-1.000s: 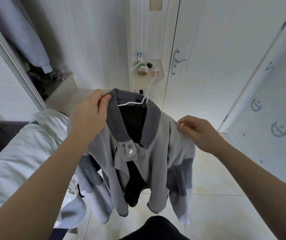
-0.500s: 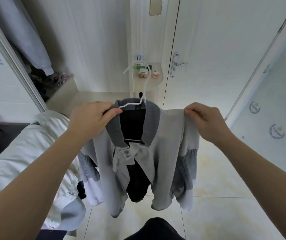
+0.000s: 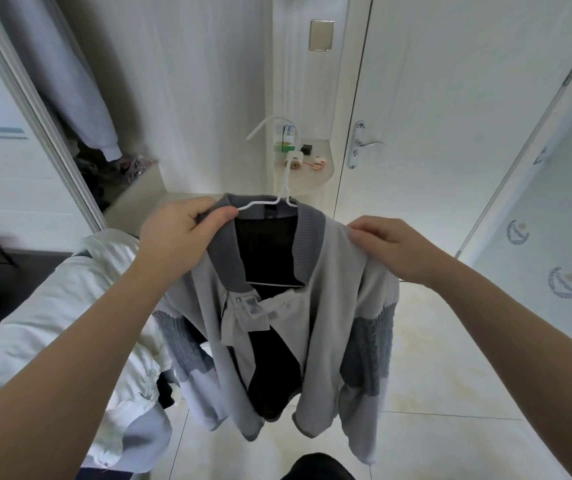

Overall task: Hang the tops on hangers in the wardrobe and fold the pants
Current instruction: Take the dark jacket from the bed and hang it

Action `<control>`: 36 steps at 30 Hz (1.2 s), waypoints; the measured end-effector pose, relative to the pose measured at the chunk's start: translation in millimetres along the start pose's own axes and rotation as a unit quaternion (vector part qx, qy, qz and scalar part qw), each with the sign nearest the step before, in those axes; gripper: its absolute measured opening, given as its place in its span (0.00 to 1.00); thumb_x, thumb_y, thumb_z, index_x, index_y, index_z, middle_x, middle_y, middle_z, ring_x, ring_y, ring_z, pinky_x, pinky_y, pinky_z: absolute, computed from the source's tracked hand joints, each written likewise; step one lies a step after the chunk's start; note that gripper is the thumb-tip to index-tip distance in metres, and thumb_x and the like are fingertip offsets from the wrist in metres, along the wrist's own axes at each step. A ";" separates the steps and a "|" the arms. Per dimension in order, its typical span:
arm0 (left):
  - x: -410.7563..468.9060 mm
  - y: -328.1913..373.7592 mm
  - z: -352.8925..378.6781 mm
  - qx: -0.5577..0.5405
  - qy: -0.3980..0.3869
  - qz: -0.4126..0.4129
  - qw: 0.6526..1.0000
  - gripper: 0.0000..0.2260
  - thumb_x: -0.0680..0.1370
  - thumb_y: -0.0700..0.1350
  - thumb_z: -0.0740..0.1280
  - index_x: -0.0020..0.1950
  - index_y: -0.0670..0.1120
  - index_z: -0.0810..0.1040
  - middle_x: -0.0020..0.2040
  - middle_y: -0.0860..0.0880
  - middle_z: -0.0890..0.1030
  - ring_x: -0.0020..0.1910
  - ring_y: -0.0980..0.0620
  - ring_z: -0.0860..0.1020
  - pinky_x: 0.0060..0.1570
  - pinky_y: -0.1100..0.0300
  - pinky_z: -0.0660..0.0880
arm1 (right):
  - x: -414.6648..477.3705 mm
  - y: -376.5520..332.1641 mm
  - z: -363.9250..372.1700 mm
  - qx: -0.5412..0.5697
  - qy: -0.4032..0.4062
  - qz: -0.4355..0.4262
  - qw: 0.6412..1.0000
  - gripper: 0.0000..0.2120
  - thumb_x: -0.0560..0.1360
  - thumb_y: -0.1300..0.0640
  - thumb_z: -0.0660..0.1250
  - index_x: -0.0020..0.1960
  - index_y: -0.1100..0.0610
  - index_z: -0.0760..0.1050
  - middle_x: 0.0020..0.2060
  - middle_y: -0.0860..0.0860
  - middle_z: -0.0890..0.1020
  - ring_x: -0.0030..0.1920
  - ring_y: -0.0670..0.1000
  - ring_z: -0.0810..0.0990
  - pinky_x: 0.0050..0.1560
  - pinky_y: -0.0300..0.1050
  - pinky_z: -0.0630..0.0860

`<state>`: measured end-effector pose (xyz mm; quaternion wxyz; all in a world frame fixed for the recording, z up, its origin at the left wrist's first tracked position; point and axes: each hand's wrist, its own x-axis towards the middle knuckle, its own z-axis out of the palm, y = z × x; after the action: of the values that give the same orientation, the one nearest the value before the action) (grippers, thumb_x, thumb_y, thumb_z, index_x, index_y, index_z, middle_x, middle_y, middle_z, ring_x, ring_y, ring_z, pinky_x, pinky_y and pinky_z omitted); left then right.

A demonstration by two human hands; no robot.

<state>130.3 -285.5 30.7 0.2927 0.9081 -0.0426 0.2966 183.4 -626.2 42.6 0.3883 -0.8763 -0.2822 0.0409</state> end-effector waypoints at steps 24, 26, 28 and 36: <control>130.1 -57.9 -23.6 -0.072 -0.002 -0.069 0.995 0.13 0.82 0.53 0.65 0.64 0.49 0.77 0.60 0.52 0.79 0.59 0.53 0.77 0.63 0.57 0.72 | 139.3 -84.9 47.5 0.263 0.094 0.067 0.958 0.12 0.80 0.42 0.63 0.41 0.33 0.81 0.43 0.28 0.80 0.53 0.34 0.77 0.58 0.41 0.69; 148.6 -65.3 -28.8 -0.105 -0.013 -0.061 0.993 0.10 0.82 0.51 0.66 0.59 0.49 0.79 0.55 0.55 0.81 0.55 0.57 0.79 0.58 0.63 0.73 | 171.4 -102.9 51.6 0.266 0.090 0.046 0.959 0.14 0.81 0.45 0.63 0.40 0.36 0.82 0.39 0.29 0.80 0.47 0.31 0.78 0.54 0.39 0.70; 168.4 -72.2 -37.0 -0.137 -0.021 -0.050 0.989 0.07 0.81 0.51 0.67 0.56 0.51 0.80 0.51 0.59 0.82 0.52 0.63 0.79 0.53 0.71 0.71 | 206.2 -119.8 56.1 0.268 0.087 0.030 0.959 0.14 0.82 0.49 0.62 0.40 0.44 0.81 0.35 0.35 0.81 0.40 0.35 0.79 0.48 0.40 0.71; 229.4 -109.4 -72.2 -0.183 -0.021 0.023 0.983 0.08 0.78 0.55 0.69 0.48 0.52 0.77 0.43 0.58 0.80 0.43 0.61 0.78 0.45 0.64 0.74 | 349.0 -194.2 66.9 0.332 0.126 0.013 0.935 0.14 0.83 0.54 0.62 0.45 0.61 0.78 0.39 0.54 0.81 0.40 0.51 0.80 0.44 0.44 0.75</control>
<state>308.8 -133.0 151.6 0.4465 0.8437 -0.1228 0.2715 366.2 -293.8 184.2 0.6893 -0.6988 -0.1895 0.0267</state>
